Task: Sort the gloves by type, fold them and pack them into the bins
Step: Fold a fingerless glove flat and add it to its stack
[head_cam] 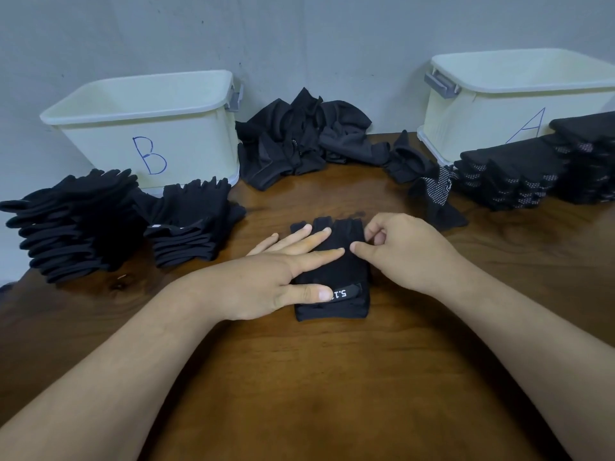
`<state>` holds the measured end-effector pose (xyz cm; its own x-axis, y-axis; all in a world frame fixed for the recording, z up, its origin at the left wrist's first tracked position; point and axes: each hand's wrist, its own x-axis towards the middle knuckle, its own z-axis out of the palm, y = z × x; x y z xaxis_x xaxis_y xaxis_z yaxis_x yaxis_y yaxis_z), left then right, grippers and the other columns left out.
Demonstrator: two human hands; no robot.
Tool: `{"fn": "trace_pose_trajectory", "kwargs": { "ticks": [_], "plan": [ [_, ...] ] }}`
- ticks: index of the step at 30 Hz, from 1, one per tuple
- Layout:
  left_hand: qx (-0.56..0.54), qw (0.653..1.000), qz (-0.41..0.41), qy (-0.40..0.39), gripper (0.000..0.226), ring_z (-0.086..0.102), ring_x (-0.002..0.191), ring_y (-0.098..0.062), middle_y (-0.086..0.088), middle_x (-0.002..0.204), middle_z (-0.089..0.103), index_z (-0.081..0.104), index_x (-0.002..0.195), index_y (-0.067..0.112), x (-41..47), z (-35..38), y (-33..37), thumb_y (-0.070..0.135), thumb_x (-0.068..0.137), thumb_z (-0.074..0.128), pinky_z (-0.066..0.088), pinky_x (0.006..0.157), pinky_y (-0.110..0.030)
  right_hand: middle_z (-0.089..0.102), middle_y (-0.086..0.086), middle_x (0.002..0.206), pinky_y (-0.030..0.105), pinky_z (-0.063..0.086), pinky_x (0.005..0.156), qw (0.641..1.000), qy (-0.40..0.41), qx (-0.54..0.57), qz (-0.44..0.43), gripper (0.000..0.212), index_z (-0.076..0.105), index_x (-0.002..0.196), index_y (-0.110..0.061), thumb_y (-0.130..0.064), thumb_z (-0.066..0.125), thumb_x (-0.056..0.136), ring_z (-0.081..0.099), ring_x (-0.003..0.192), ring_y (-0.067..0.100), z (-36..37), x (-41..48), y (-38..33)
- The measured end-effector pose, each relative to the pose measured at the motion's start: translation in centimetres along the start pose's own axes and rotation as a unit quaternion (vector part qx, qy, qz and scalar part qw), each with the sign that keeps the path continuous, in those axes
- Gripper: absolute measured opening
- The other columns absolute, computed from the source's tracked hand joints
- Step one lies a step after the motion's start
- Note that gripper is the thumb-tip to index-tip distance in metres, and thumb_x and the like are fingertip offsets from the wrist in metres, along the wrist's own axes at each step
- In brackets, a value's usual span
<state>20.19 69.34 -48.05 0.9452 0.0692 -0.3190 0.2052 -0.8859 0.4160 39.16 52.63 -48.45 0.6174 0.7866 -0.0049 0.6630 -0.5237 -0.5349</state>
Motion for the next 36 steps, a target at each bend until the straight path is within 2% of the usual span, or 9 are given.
{"fn": "trace_pose_trajectory", "kwargs": {
  "ticks": [4, 8, 15, 19, 24, 28, 31, 34, 36],
  "plan": [
    [-0.004, 1.0, 0.003, 0.002, 0.069, -0.031, 0.146, 0.017, 0.036, 0.168, -0.018, 0.01, 0.161, 0.062, 0.0, 0.0, 0.1, 0.076, 0.098, 0.036, -0.014, 0.13, -0.04, 0.068, -0.012, 0.094, 0.031, 0.054, 0.075, 0.998, 0.01, 0.06, -0.014, 0.015, 0.063, 0.094, -0.032, -0.044, 0.073, 0.097, 0.065, 0.086, 0.006, -0.1, 0.1, -0.2],
    [-0.008, 1.0, 0.004, 0.008, 0.071, -0.03, 0.147, 0.017, 0.036, 0.168, -0.019, 0.007, 0.16, 0.063, -0.1, 0.0, 0.2, 0.077, 0.098, 0.039, -0.014, 0.13, -0.037, 0.071, -0.004, 0.089, 0.044, 0.06, 0.077, 0.994, 0.011, 0.099, -0.04, 0.017, 0.051, 0.095, -0.032, -0.033, 0.066, 0.103, 0.07, 0.08, 0.019, -0.3, -0.3, -0.2],
    [-0.105, 0.99, -0.034, 0.088, 0.112, -0.023, 0.151, 0.015, 0.036, 0.167, -0.022, -0.012, 0.159, 0.063, -0.2, -0.4, 0.6, 0.075, 0.083, 0.07, 0.001, 0.131, -0.034, 0.08, 0.0, 0.108, 0.033, 0.064, 0.072, 0.919, -0.124, 0.375, 0.01, 0.034, 0.08, 0.11, -0.033, -0.016, 0.051, 0.112, 0.079, 0.094, 0.023, -1.2, -1.6, -2.2],
    [-0.137, 0.983, -0.062, 0.107, 0.138, -0.02, 0.153, 0.012, 0.032, 0.168, -0.022, -0.022, 0.161, 0.051, -0.2, -0.4, 0.3, 0.076, 0.073, 0.08, 0.005, 0.132, -0.034, 0.078, -0.014, 0.121, 0.037, 0.061, 0.097, 0.912, -0.189, 0.364, -0.005, 0.023, 0.08, 0.115, -0.041, -0.027, 0.076, 0.098, 0.074, 0.113, 0.007, -0.5, -2.0, -2.1],
    [-0.18, 0.972, -0.06, 0.139, 0.142, -0.01, 0.156, 0.01, 0.031, 0.171, -0.016, -0.021, 0.161, 0.052, -0.1, 0.0, 0.0, 0.075, 0.07, 0.085, 0.011, 0.133, -0.038, 0.067, -0.022, 0.14, 0.032, 0.047, 0.116, 0.926, -0.148, 0.333, -0.101, 0.06, 0.066, 0.14, -0.042, -0.008, 0.081, 0.093, 0.061, 0.13, -0.003, -0.2, -2.4, -2.1],
    [-0.31, 0.903, -0.043, 0.295, 0.117, 0.024, 0.153, 0.009, 0.03, 0.172, 0.014, -0.008, 0.162, 0.058, 0.5, -0.3, 0.3, 0.072, 0.082, 0.076, 0.029, 0.125, -0.032, 0.063, -0.014, 0.147, 0.032, 0.051, 0.113, 0.894, -0.067, 0.42, -0.145, 0.077, 0.058, 0.151, -0.032, 0.011, 0.076, 0.09, 0.059, 0.137, 0.007, -0.1, -2.0, -1.6],
    [-0.394, 0.821, -0.061, 0.409, 0.068, 0.058, 0.13, 0.006, 0.026, 0.146, 0.056, 0.027, 0.16, 0.055, 0.8, -0.3, 0.4, 0.061, 0.1, 0.06, 0.049, 0.113, -0.038, 0.063, -0.012, 0.147, 0.04, 0.053, 0.112, 0.867, -0.023, 0.479, -0.138, 0.08, 0.058, 0.15, -0.033, 0.011, 0.079, 0.087, 0.06, 0.138, 0.011, -0.5, -1.4, -1.5],
    [-0.436, 0.779, -0.085, 0.442, 0.02, 0.073, 0.11, -0.008, 0.01, 0.118, 0.072, 0.065, 0.121, 0.034, 0.9, -0.4, 1.0, 0.045, 0.108, 0.055, 0.061, 0.099, -0.049, 0.063, -0.012, 0.148, 0.044, 0.052, 0.114, 0.828, 0.012, 0.546, -0.13, 0.081, 0.058, 0.15, -0.029, 0.013, 0.078, 0.085, 0.059, 0.138, 0.012, -0.7, -1.2, -1.5],
    [-0.482, 0.772, -0.06, 0.41, 0.027, 0.075, 0.109, -0.015, 0.001, 0.116, 0.075, 0.068, 0.1, 0.025, 0.6, -0.5, 1.9, 0.047, 0.107, 0.055, 0.062, 0.095, -0.055, 0.062, -0.011, 0.15, 0.043, 0.051, 0.114, 0.817, 0.025, 0.56, -0.133, 0.081, 0.056, 0.151, -0.028, 0.014, 0.077, 0.085, 0.059, 0.139, 0.012, -0.7, -1.2, -1.4]
  ]
}}
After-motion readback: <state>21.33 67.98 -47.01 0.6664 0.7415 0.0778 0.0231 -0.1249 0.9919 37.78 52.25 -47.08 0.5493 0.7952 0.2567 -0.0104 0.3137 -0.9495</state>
